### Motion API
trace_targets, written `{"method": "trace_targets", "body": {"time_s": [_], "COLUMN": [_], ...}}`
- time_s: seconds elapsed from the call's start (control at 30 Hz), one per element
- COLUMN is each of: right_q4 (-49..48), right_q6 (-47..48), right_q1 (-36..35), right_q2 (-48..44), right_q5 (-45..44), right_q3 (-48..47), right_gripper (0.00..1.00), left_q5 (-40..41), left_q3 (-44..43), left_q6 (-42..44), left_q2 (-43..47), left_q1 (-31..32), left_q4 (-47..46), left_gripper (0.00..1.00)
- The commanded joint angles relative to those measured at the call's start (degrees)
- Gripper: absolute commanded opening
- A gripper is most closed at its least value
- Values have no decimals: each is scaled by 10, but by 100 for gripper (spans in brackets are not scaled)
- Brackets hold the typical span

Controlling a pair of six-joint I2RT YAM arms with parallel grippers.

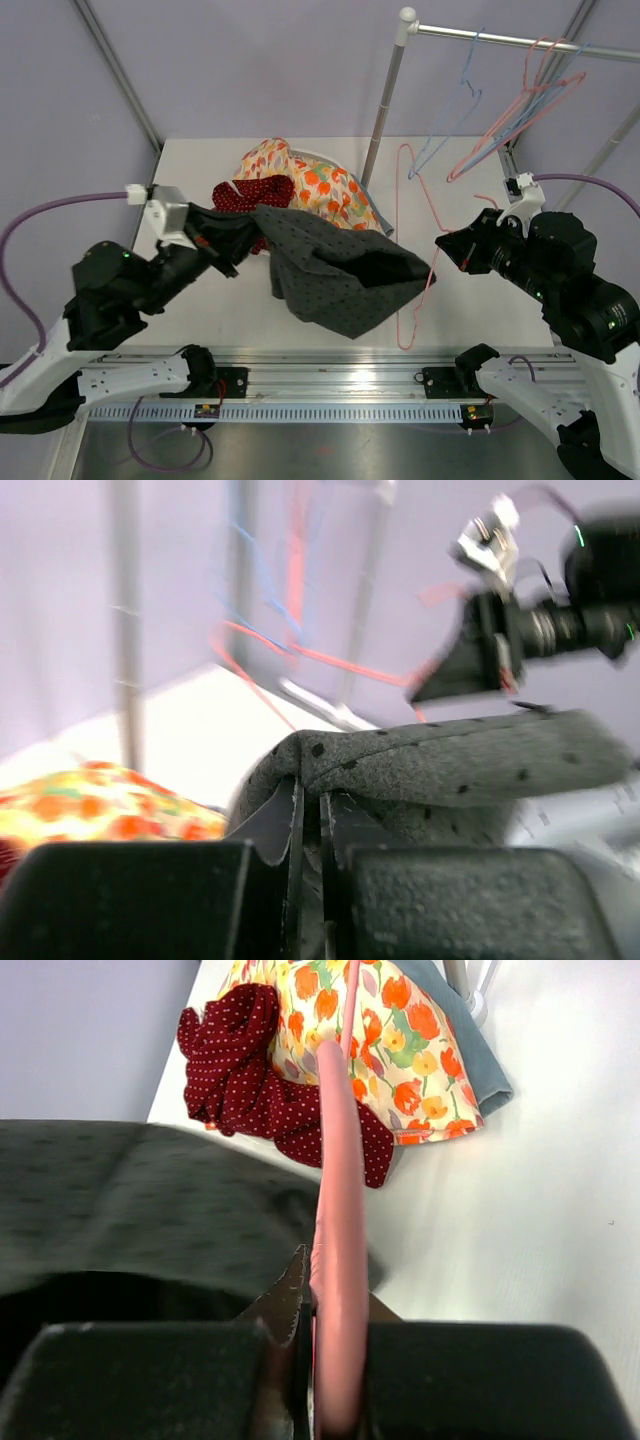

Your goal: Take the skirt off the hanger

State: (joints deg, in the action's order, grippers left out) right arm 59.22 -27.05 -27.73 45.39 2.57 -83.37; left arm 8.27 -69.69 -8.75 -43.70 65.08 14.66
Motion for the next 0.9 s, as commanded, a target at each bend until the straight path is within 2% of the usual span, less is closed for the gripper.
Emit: {"method": "trace_targets", "body": {"time_s": [0.0, 0.1, 0.2, 0.23, 0.3, 0.33, 0.4, 0.43, 0.53, 0.67, 0.7, 0.77, 0.8, 0.83, 0.87], "right_q4": [-47, -39, -18, -10, 19, 30, 54, 61, 84, 105, 109, 110, 111, 112, 112], "right_q6": [-4, -5, -1, 0, 3, 5, 5, 5, 8, 9, 9, 11, 12, 13, 13], "right_q1": [-2, -2, -2, -2, -3, -2, -2, -2, -2, -2, -2, -2, -2, -3, -3], "right_q2": [-8, -8, -5, 0, 8, 13, 22, 24, 30, 44, 48, 59, 66, 75, 94], "right_q5": [0, 3, -5, -7, -18, -23, -50, -61, -99, -151, -159, -181, -185, -187, -181], "right_q3": [0, -5, -12, -16, -20, -24, -25, -26, -31, -47, -52, -72, -82, -93, -110], "right_gripper": [0, 0, 0, 0, 0, 0, 0, 0, 0, 0, 0, 0, 0, 0, 0], "left_q5": [155, 174, 114, 71, 34, -5, -48, -96, -181, -211, -208, -198, -200, -194, -195], "left_q3": [-46, -82, -132, -146, -215, -246, -331, -358, -433, -466, -456, -370, -321, -276, -192], "left_q6": [65, 111, 117, 117, 116, 115, 100, 92, 45, 15, 14, 1, -13, -22, -35], "left_q2": [3, -38, -84, -96, -151, -172, -243, -269, -354, -444, -454, -455, -448, -441, -433], "left_q1": [-2, -35, -130, -188, -244, -298, -349, -396, -476, -507, -507, -507, -508, -510, -515], "left_q4": [82, 93, 96, 92, 98, 108, 116, 120, 108, 106, 106, 84, 65, 24, 5], "left_gripper": [0, 0, 0, 0, 0, 0, 0, 0, 0, 0, 0, 0, 6, 26, 86]}}
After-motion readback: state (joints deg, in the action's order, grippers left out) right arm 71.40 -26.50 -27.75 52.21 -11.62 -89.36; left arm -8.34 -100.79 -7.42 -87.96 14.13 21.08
